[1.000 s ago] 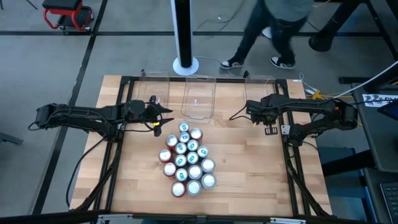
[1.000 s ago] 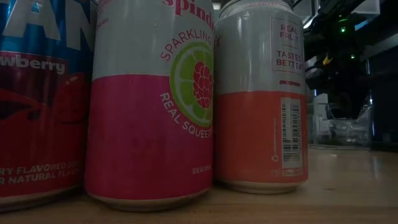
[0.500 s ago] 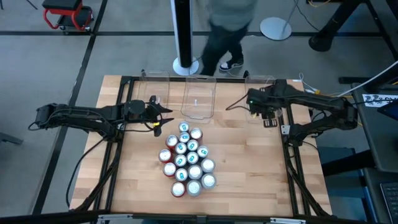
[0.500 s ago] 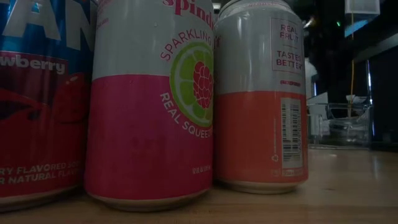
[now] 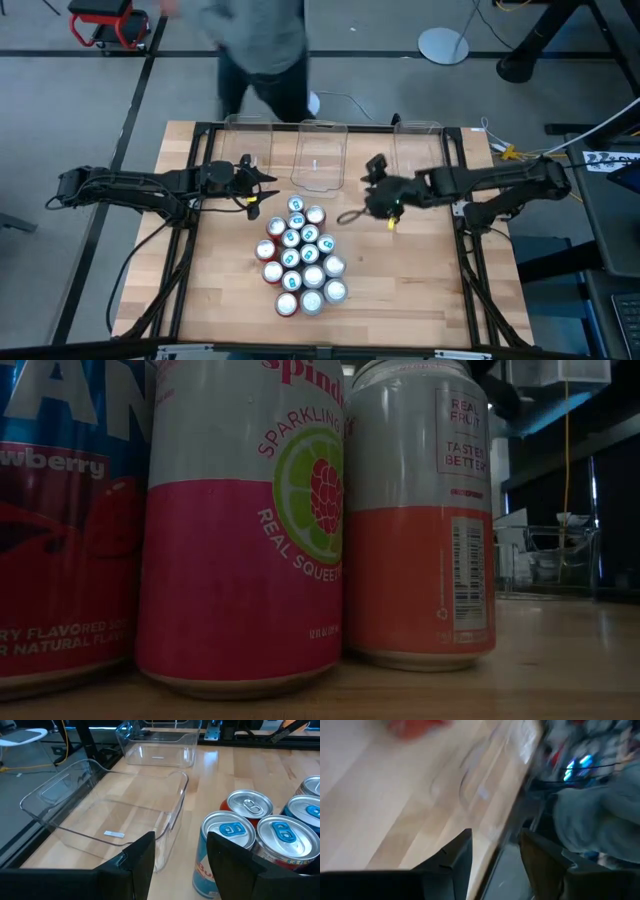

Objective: Sort soda cans
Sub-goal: Put the pink-white soda can into the right transparent bin

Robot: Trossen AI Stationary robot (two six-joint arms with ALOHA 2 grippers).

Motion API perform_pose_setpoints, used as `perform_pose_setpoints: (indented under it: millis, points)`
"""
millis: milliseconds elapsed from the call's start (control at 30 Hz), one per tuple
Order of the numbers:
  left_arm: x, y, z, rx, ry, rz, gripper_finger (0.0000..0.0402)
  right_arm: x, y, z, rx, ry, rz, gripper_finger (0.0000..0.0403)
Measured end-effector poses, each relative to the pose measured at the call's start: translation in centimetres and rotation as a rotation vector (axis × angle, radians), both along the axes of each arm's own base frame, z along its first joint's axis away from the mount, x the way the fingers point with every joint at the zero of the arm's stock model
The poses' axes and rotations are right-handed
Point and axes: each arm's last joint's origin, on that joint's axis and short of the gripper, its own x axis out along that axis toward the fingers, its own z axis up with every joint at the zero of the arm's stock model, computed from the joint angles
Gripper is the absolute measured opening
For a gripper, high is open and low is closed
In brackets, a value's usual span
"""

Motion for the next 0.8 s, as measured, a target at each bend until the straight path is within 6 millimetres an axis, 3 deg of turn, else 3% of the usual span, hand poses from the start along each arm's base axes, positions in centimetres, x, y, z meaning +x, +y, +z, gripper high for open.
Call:
perform_pose_setpoints:
  millis: [167,467,600,800]
  points:
    - [0.0,0.0,0.0,0.012,0.003,-0.005,0.0169,1.6,1.1,0.1,-0.149,-0.029,0.172,0.0163]
    - [0.0,0.0,0.0,0.012,0.004,-0.005,0.0169,3.5,1.8,0.6,-0.055,-0.185,0.285,0.0173]
    - [0.0,0.0,0.0,0.012,0.004,-0.005,0.0169,3.5,1.9,0.5,0.01,-0.199,0.298,0.0232]
    - [0.0,0.0,0.0,0.011,0.004,-0.005,0.0169,3.5,2.9,0.4,0.047,-0.197,0.354,0.0377]
